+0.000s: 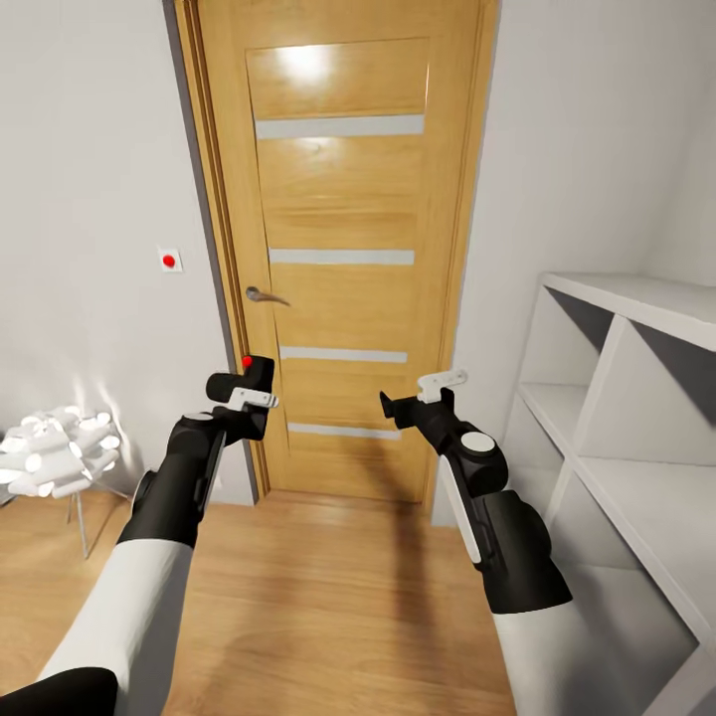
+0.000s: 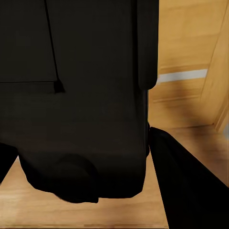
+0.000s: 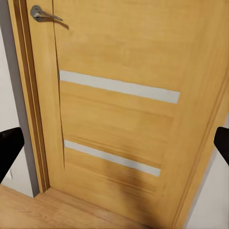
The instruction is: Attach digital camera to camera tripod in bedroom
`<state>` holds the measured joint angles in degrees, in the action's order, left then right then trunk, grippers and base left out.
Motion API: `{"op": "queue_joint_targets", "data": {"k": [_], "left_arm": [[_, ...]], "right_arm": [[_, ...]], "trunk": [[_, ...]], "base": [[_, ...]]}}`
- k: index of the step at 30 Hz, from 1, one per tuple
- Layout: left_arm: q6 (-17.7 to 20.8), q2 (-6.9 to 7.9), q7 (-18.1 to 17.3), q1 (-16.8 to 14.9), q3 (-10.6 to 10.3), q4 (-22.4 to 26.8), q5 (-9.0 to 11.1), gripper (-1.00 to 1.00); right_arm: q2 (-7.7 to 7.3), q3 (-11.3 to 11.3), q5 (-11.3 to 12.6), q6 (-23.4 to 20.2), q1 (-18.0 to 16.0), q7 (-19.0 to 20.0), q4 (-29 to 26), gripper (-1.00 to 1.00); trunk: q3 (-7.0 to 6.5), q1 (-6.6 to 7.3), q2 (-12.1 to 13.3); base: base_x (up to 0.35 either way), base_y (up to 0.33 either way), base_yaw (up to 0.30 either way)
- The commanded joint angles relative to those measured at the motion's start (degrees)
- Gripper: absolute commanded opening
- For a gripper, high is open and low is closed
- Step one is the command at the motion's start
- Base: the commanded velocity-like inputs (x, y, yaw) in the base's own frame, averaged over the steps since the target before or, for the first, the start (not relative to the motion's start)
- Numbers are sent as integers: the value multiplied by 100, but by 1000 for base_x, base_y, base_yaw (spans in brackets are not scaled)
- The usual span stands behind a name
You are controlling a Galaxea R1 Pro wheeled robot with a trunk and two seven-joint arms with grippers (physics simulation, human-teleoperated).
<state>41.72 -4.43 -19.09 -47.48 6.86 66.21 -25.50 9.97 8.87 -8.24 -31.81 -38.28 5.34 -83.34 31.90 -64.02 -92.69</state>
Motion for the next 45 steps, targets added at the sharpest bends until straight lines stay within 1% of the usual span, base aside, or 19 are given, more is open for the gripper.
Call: {"op": "queue_joint_targets", "data": {"k": [1, 7, 13, 16, 17, 18, 21, 22, 23, 25, 26, 27, 30, 31, 33, 34, 38, 40, 45], "left_arm": [[7, -5, -68, 26, 17, 8, -65, -100], [-25, 25, -74, 216, 24, -127, -62, -100], [-54, 54, -84, 264, 33, -528, -61, -100], [-134, 67, -85, 287, 39, -853, -60, -100], [-343, 75, -86, 299, 41, -1111, -60, -100], [-450, 76, -84, 303, 44, -1209, -58, -100], [-1167, 79, -72, 313, 49, -1798, -54, -100], [-1325, 78, -70, 314, 50, -1920, -53, -100], [-1619, 76, -66, 316, 51, -2162, -51, -100], [-1878, 76, -64, 317, 53, -2384, -46, -100], [-2180, 75, -62, 317, 57, -2657, 36, -100], [-2251, 75, -61, 318, 58, -2726, 94, -100], [-2458, 98, -60, 318, 97, -2919, 437, -100], [-2499, 126, -60, 318, 161, -2955, 566, -100], [-2532, 152, -60, 318, 248, -2972, 665, -100], [-2579, 168, -58, 318, 346, -2974, 730, -100], [-2896, 189, -53, 318, 657, -2995, 815, -100], [-3052, 190, -27, 322, 762, -2985, 830, -100], [-3167, 188, 41, 326, 859, -2871, 843, -100]], "right_arm": [[2, -6, -62, -28, -4, 48, -4, 100], [2, -8, -61, 151, 0, 43, 100, 100], [2, -8, -56, 408, 4, 34, 494, 100], [2, -8, -55, 620, 10, 19, 751, 100], [2, -8, -55, 734, 12, 15, 883, 100], [2, -8, -55, 768, 12, 14, 927, 100], [2, -13, -55, 969, 53, 12, 1054, 100], [2, -13, -55, 1021, 78, 12, 1070, 100], [-24, -15, -55, 1130, 136, 9, 1094, 100], [-63, -16, -55, 1236, 189, 7, 1109, 100], [-99, -16, -55, 1352, 244, 3, 1124, 100], [-106, -16, -55, 1377, 256, 2, 1128, 100], [-126, -15, -50, 1446, 288, 5, 1151, 100], [-130, -14, -48, 1466, 294, -1, 1162, 100], [-132, -15, -48, 1479, 297, -6, 1165, 100], [-133, -16, -49, 1488, 300, -13, 1167, 100], [-135, -17, -53, 1498, 303, -40, 1182, 100], [-136, -17, -57, 1500, 303, -103, 1198, 100], [-136, -11, -52, 1502, 304, -457, 1335, 100]], "trunk": [[-12, 23, 38], [-120, 155, 279], [-228, 287, 519], [-282, 353, 639], [-300, 374, 680], [-317, 396, 720], [-371, 462, 840], [-389, 484, 880], [-407, 506, 920], [-443, 550, 1000], [-461, 572, 1041], [-479, 594, 1081], [-533, 660, 1201], [-551, 682, 1241], [-587, 726, 1321], [-605, 748, 1361], [-677, 836, 1522], [-712, 880, 1602], [-802, 989, 1803]], "base": [[0, 0, 0], [0, 0, 0], [0, 0, 0], [0, 0, 0], [0, 0, 0], [0, 0, 0], [0, 0, 0], [0, 0, 0], [0, 0, 0], [0, 0, 0], [0, 0, 0], [0, 0, 0], [0, 0, 0], [0, 0, 0], [0, 0, 0], [0, 0, 0], [0, 0, 0], [0, 0, 0], [0, 0, 0]]}}
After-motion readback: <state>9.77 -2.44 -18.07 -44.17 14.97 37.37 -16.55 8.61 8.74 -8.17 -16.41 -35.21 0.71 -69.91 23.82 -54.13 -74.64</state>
